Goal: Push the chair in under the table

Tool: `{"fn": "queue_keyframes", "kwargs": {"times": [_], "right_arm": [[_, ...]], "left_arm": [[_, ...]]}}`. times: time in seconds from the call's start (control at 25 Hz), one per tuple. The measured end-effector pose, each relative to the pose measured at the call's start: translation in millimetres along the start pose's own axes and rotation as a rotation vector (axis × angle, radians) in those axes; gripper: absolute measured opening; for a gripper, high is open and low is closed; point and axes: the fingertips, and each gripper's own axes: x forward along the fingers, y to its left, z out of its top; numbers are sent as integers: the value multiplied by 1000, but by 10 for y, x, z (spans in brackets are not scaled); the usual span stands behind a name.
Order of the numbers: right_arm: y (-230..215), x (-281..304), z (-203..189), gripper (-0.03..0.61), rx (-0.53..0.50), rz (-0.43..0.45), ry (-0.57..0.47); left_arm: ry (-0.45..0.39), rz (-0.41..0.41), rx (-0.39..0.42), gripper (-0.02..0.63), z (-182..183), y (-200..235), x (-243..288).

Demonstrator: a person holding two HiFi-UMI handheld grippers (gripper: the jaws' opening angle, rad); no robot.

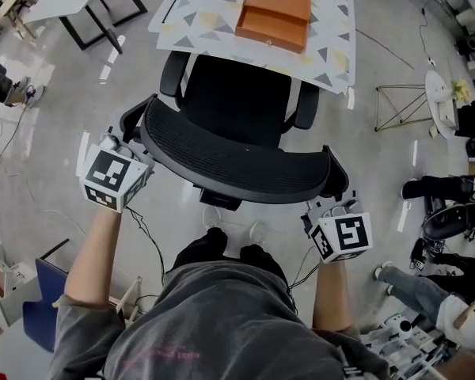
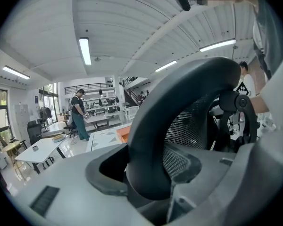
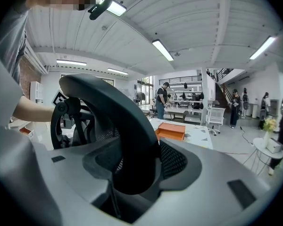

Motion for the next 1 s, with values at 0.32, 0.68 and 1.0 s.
{"fn": "queue_keyframes", "kwargs": {"times": [0.32,0.68,1.0], "right_arm": [[-72,217,55,238,12,-24,-3],[-190,348,112,238,12,-39,-8],[-330,471,133,238,7,-42,-9]], "left_arm": [[1,-11,5,218,35,199,169],[-4,-13,9,218,105,300,320],[-5,-4,13,218,151,358,474]]}}
